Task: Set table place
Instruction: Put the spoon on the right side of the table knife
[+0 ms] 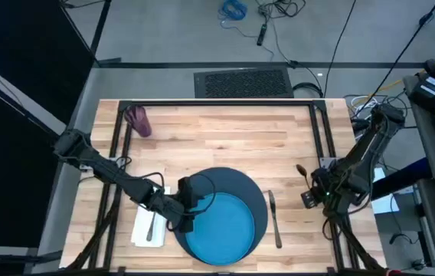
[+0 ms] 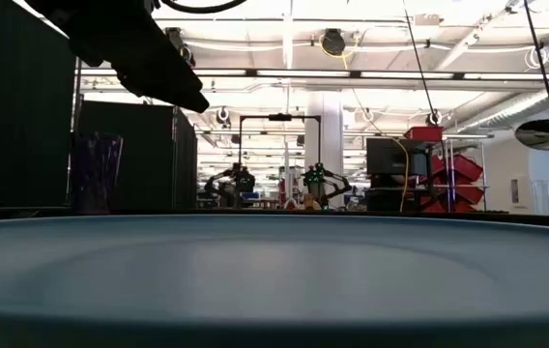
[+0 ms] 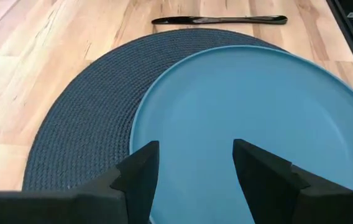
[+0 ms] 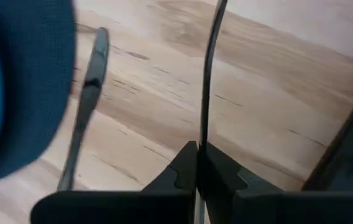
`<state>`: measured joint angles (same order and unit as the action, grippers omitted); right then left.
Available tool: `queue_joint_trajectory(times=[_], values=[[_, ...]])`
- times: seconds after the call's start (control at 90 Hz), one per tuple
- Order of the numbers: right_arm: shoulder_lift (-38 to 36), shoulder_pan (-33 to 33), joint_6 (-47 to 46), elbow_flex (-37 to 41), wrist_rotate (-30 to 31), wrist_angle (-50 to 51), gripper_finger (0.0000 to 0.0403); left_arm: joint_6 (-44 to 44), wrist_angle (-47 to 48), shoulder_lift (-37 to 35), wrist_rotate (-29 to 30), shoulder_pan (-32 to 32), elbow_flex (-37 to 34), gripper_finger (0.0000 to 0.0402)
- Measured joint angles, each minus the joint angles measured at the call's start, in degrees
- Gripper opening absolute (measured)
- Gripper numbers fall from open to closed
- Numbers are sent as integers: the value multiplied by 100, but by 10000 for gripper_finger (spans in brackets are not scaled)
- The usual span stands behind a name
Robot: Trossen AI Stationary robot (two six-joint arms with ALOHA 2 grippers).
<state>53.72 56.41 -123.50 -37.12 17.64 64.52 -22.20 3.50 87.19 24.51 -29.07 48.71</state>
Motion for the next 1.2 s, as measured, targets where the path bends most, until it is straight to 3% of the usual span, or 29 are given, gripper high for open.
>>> queue_joint_trajectory(times=[0.244,0.444,0.611,0.889,1.2], values=[[75,-211,23,68,-317,-246,0,159,7,1,2,23,0,190],[832,-243,-20,563,-585,-2344,0,331,106,1,2,23,0,190],[1700,-388,-36,573,-659,-3359,0,458,112,1,2,77,0,190],[2240,-687,-77,573,-1208,-3867,0,460,173,1,2,93,0,190],[2240,-771,-72,245,-1203,-3902,0,1215,173,-380,457,519,-2,190]])
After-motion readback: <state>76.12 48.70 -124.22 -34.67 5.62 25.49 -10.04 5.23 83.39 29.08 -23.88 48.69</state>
